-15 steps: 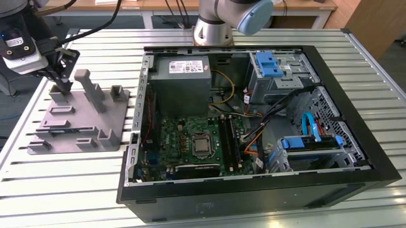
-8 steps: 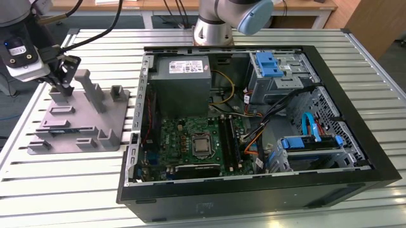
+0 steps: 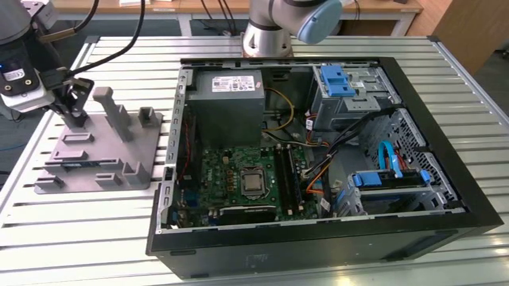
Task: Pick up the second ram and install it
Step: 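Reach for the second ram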
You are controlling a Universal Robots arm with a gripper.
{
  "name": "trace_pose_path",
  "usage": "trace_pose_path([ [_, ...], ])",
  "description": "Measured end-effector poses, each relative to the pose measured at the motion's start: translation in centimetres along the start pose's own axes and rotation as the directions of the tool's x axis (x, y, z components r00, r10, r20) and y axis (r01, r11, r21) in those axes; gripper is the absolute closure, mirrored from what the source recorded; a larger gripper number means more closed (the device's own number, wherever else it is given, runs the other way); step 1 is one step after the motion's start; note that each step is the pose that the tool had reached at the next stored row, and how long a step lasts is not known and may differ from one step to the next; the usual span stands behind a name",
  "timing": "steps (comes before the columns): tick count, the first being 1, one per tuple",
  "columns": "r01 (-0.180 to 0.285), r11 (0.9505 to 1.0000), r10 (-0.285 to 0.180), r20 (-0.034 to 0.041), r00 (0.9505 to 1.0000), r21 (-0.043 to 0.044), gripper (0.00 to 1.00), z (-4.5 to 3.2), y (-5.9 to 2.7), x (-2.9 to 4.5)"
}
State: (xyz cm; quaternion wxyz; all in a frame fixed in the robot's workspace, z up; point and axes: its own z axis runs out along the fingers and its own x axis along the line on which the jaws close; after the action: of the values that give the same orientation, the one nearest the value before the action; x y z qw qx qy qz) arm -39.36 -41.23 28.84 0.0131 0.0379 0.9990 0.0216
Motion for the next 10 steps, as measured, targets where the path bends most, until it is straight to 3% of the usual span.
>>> trace_pose_path([
  [10, 0.0, 1.0, 0.0, 0.0001, 1.0, -0.0002, 0.9, 1.65, -0.24, 0.49],
])
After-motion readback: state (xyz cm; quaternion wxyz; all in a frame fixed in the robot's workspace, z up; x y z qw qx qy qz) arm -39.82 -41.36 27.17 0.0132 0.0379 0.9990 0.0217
